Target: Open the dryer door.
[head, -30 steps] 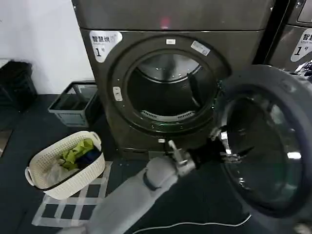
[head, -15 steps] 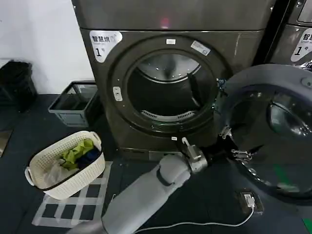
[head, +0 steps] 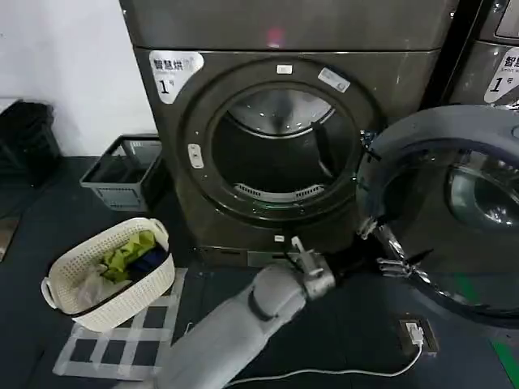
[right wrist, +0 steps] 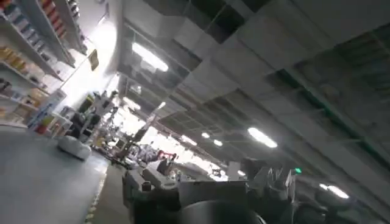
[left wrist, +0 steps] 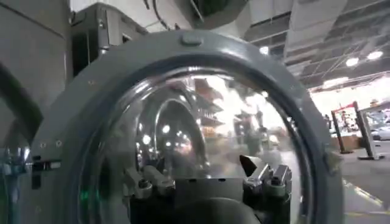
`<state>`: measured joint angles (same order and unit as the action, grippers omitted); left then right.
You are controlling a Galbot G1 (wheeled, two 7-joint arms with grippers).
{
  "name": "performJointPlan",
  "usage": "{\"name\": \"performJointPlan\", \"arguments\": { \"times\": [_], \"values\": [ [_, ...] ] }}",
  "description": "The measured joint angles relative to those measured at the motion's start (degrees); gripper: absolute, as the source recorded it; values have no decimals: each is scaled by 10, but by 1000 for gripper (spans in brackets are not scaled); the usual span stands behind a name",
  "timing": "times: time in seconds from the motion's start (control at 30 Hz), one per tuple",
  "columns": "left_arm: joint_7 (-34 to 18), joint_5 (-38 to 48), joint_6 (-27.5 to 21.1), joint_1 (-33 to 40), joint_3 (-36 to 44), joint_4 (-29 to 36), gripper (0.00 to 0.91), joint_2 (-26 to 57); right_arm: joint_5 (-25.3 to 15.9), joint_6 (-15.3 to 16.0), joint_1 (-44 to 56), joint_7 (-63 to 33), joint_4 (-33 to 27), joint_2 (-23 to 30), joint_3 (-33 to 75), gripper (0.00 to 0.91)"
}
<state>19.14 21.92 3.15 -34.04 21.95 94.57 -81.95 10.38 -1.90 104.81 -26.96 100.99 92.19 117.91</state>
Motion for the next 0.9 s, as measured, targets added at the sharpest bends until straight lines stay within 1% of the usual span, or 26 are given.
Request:
{"name": "performJointPlan", "arguments": {
  "times": [0.13,0.37,0.47,0.63,0.73,0.8,0.9],
  "values": [
    [-2,6,-8,-22,-15,41,907,37,25,12,-1,2,13,0,-13,907],
    [-4,20,-13,-62,-47,122,907,131,47,26,-4,12,42,0,-37,907],
    [-12,28,-15,-86,-68,156,907,169,65,36,-3,12,54,0,-48,907],
    [-28,44,-17,-146,-126,213,907,231,67,50,-3,5,63,0,-65,907],
    [-47,59,-28,-190,-173,244,907,268,67,54,-4,3,63,0,-70,907],
    [-73,84,-49,-224,-211,266,907,295,67,55,-4,2,60,0,-75,907],
    [-116,118,-83,-282,-271,300,907,333,67,56,-8,2,49,-20,-83,907]
  ]
}}
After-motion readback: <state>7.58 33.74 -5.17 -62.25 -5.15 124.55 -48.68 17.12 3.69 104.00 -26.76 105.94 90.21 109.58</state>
